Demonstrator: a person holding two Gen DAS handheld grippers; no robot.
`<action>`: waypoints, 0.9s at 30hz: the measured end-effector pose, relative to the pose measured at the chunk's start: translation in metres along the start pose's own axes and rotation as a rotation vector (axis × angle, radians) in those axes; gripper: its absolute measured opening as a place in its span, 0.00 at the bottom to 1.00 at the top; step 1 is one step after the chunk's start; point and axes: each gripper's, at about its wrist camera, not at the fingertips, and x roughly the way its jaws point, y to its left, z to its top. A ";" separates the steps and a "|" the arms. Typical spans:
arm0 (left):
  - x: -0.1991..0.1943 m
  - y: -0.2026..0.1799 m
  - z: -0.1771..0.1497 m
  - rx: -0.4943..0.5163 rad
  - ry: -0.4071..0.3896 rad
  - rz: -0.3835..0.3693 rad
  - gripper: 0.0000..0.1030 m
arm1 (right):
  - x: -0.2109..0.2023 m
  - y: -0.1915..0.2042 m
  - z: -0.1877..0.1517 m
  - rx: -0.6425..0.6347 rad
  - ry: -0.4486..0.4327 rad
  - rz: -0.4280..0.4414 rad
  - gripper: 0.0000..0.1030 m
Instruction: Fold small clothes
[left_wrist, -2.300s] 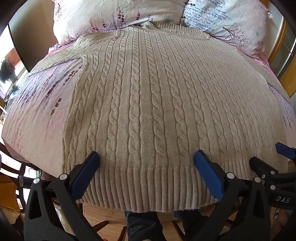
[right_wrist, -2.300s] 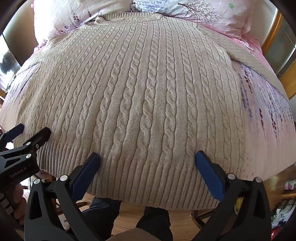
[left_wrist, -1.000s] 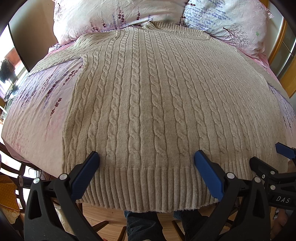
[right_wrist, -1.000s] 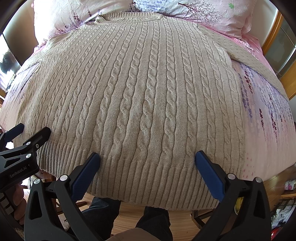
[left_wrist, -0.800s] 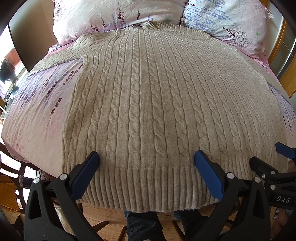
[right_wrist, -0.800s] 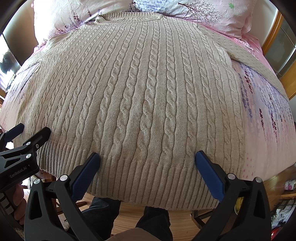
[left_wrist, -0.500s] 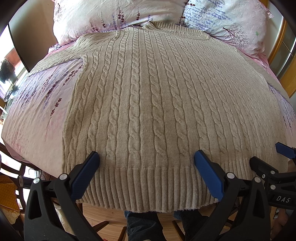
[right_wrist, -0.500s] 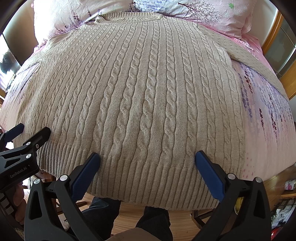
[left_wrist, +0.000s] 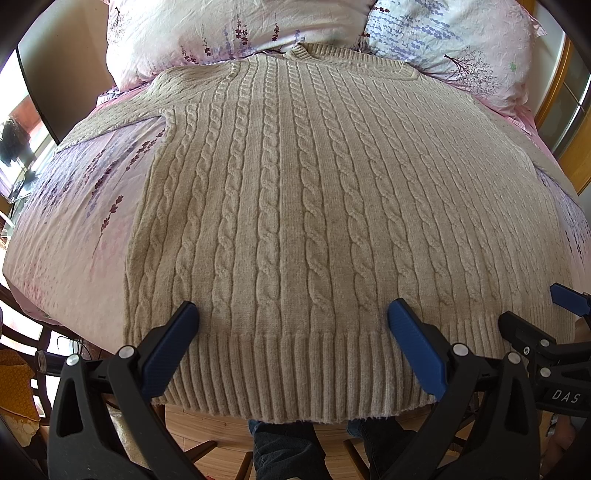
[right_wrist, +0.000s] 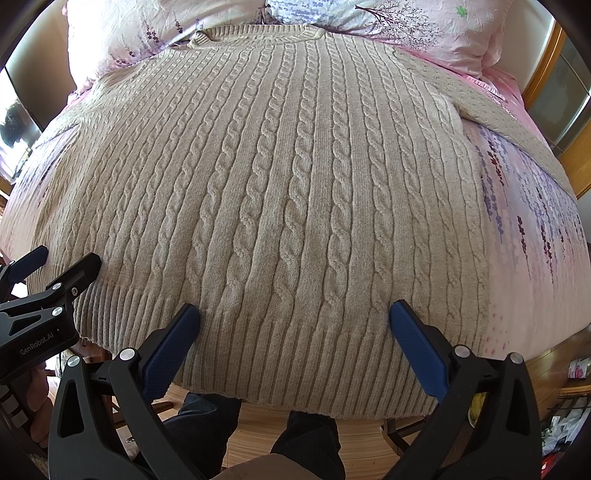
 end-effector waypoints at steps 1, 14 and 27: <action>0.000 0.000 0.000 0.000 0.000 0.000 0.98 | 0.000 0.000 0.000 0.000 0.000 0.000 0.99; 0.000 0.000 0.001 0.002 0.008 -0.001 0.98 | 0.002 0.000 0.003 -0.011 0.028 0.004 0.99; 0.007 -0.001 0.010 0.021 0.072 -0.011 0.98 | 0.007 0.003 0.014 -0.057 0.062 0.019 0.99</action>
